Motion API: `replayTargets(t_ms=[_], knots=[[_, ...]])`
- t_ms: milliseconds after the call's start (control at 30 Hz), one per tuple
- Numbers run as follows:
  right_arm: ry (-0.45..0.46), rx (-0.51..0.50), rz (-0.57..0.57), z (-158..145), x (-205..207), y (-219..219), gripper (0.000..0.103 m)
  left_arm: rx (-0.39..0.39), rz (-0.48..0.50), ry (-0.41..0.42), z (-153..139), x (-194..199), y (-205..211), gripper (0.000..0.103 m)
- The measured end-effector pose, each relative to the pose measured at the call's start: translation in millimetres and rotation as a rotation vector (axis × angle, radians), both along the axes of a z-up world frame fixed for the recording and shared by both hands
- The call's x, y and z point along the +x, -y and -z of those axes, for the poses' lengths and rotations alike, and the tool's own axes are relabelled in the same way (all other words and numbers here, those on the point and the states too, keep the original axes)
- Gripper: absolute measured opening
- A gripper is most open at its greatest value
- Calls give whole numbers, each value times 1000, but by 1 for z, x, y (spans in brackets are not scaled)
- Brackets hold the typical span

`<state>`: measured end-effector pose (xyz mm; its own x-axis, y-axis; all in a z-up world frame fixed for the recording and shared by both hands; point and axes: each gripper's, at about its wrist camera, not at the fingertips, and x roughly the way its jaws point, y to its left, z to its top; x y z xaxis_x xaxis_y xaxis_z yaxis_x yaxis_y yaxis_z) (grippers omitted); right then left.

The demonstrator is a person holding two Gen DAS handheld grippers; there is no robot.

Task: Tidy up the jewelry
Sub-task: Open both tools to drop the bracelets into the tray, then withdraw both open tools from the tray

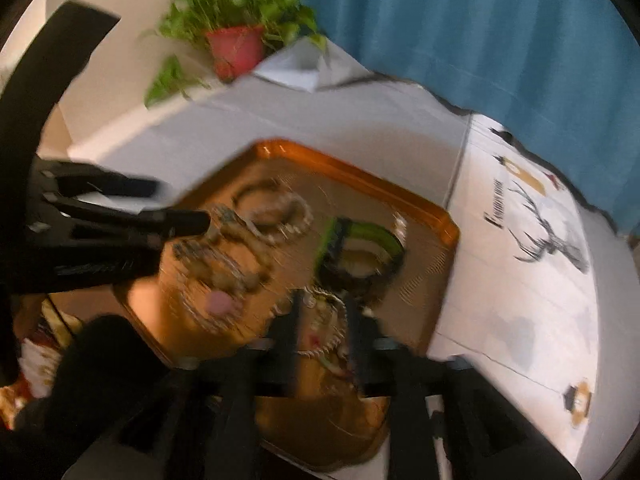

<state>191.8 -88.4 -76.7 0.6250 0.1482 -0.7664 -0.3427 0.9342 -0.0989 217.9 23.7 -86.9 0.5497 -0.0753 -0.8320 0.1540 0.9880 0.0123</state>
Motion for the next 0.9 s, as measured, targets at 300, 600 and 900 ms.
replayTargets(t_ms=[300,600,900], knots=[[22,13,46,-7,-44,18,65,-3,-35,9,-14,-52,-1,95],[84,-14,124,-22,-108,34,71,38,-19,122,-44,-134,15,95],[126,-29,124,-34,-145,32,72,39,-32,179,-57,-175,15,95]])
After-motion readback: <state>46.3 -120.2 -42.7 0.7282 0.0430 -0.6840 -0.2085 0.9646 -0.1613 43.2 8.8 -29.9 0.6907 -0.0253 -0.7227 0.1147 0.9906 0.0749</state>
